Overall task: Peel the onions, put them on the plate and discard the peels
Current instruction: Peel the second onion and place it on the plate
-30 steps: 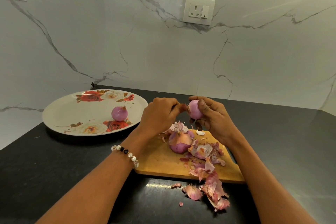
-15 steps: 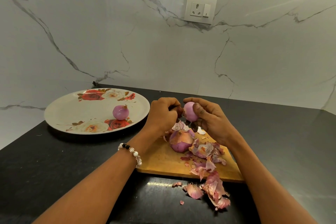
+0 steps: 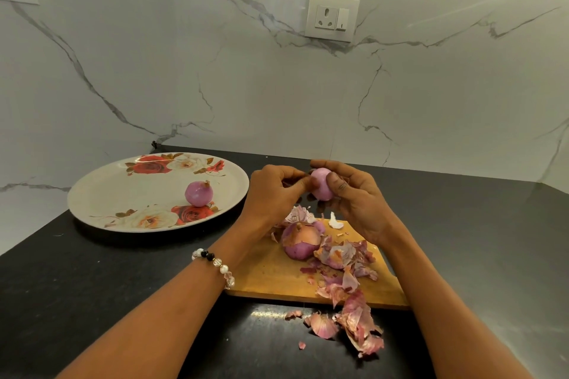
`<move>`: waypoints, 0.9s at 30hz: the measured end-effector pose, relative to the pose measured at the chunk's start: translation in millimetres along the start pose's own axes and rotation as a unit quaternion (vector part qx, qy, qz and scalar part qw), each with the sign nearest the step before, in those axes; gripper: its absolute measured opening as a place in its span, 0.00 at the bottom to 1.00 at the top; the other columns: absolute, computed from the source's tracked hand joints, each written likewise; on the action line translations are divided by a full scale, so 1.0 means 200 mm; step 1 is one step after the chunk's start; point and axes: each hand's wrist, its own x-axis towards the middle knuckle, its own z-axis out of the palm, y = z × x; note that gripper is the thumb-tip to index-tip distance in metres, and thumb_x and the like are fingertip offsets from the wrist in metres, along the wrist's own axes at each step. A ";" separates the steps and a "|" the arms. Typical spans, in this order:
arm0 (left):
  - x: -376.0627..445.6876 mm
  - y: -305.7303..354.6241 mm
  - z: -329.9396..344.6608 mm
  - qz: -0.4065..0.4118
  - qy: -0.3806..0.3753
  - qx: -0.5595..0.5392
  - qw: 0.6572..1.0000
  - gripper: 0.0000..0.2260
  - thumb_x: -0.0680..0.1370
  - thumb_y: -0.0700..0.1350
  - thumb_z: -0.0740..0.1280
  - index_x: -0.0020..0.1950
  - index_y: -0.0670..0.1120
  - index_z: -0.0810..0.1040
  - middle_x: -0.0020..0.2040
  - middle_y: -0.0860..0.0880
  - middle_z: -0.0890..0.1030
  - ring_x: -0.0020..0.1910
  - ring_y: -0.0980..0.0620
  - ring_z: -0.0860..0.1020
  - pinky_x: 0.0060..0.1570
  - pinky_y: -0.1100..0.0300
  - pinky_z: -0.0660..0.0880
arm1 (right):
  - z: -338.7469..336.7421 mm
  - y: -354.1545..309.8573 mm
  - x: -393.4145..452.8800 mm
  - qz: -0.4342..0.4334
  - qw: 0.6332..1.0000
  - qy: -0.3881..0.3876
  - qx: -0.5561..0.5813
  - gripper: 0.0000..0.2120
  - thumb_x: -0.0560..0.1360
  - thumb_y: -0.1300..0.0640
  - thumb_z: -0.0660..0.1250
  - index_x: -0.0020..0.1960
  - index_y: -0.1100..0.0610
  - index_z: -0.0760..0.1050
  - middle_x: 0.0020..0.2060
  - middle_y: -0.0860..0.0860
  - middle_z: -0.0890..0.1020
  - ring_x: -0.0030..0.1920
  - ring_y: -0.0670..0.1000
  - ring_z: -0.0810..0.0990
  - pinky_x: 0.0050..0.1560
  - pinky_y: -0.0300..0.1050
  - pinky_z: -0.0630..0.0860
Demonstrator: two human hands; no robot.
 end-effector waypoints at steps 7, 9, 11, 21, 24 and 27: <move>0.00 -0.04 -0.01 0.059 0.005 0.057 0.997 0.08 0.73 0.43 0.73 0.51 0.43 0.84 0.40 0.47 0.85 0.31 0.58 0.80 0.36 0.68 0.78 | 0.00 0.00 0.00 -0.005 0.995 -0.005 -0.102 0.11 0.80 0.59 0.63 0.61 0.52 0.78 0.59 0.56 0.78 0.51 0.56 0.82 0.46 0.47 0.82; 0.00 -0.03 -0.02 0.086 -0.008 0.086 0.993 0.07 0.74 0.43 0.72 0.49 0.43 0.85 0.38 0.47 0.85 0.31 0.56 0.80 0.36 0.65 0.79 | -0.01 -0.01 -0.01 0.000 0.991 -0.014 -0.132 0.12 0.81 0.61 0.62 0.61 0.53 0.78 0.59 0.56 0.78 0.49 0.53 0.83 0.45 0.46 0.82; 0.01 -0.04 -0.04 0.104 -0.022 0.113 0.988 0.06 0.74 0.43 0.72 0.48 0.43 0.85 0.38 0.47 0.85 0.32 0.54 0.80 0.38 0.62 0.79 | -0.01 0.00 -0.01 0.005 0.986 -0.031 -0.163 0.12 0.81 0.62 0.62 0.62 0.55 0.77 0.58 0.54 0.78 0.49 0.51 0.83 0.44 0.44 0.82; 0.02 -0.06 -0.07 0.081 -0.041 0.085 0.992 0.01 0.73 0.40 0.72 0.44 0.44 0.83 0.34 0.50 0.81 0.30 0.53 0.80 0.33 0.65 0.79 | 0.00 -0.01 -0.02 -0.027 0.984 -0.070 -0.161 0.16 0.80 0.58 0.63 0.66 0.61 0.75 0.59 0.57 0.79 0.52 0.55 0.82 0.45 0.46 0.82; 0.02 -0.06 -0.04 0.000 -0.037 0.009 0.999 0.03 0.77 0.41 0.67 0.45 0.45 0.80 0.36 0.49 0.80 0.31 0.53 0.80 0.34 0.62 0.80 | 0.00 0.00 -0.01 -0.026 0.993 -0.050 -0.107 0.15 0.80 0.58 0.64 0.65 0.59 0.76 0.60 0.59 0.78 0.56 0.59 0.81 0.50 0.52 0.82; 0.02 -0.03 -0.03 -0.091 -0.047 -0.086 0.991 0.06 0.80 0.41 0.63 0.48 0.44 0.80 0.40 0.46 0.81 0.33 0.49 0.81 0.36 0.58 0.81 | 0.00 -0.01 -0.01 -0.021 0.997 -0.030 -0.062 0.16 0.77 0.55 0.65 0.64 0.56 0.77 0.61 0.56 0.79 0.58 0.59 0.80 0.53 0.50 0.81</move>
